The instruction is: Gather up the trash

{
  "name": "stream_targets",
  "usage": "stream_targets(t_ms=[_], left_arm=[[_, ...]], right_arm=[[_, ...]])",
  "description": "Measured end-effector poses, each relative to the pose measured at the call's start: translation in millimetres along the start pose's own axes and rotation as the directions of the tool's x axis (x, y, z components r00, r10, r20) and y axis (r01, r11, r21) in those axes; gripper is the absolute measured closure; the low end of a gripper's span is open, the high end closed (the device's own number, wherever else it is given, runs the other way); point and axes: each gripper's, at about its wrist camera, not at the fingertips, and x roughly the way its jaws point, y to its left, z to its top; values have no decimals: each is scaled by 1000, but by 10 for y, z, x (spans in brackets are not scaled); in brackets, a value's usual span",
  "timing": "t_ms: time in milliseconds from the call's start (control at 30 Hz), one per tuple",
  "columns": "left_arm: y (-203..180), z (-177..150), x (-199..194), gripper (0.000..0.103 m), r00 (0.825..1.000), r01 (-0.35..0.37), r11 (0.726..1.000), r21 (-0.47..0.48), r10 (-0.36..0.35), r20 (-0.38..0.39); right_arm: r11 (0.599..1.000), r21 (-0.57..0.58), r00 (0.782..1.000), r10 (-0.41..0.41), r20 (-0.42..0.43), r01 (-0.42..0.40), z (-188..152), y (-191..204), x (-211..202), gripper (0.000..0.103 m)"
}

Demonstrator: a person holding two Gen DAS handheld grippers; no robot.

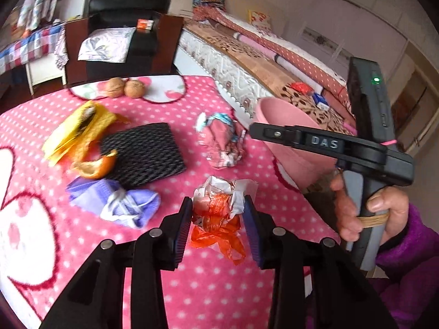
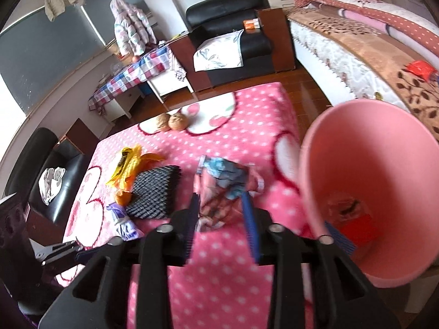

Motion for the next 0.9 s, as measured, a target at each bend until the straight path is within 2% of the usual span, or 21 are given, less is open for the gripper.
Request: stream_targets(t_ms=[133, 300, 433, 500, 633, 900], left_arm=[[164, -61, -122, 66, 1000, -10, 999, -41, 11, 18], [322, -124, -247, 66, 999, -12, 997, -77, 15, 39], [380, -153, -298, 66, 999, -11, 996, -88, 15, 47], [395, -173, -327, 66, 999, -10, 996, -91, 14, 50], [383, -177, -341, 66, 998, -12, 996, -92, 17, 54], [322, -111, -366, 66, 997, -33, 995, -95, 39, 68]], right_arm=[[998, -34, 999, -44, -14, 43, 29, 166, 203, 63], [987, -96, 990, -136, -37, 132, 11, 306, 448, 63], [980, -114, 985, -167, -43, 161, -40, 296, 517, 63], [982, -108, 986, -162, -33, 158, -47, 269, 501, 64], [986, -96, 990, -140, -28, 137, -54, 221, 449, 72], [993, -96, 997, -73, 5, 73, -79, 191, 226, 74]])
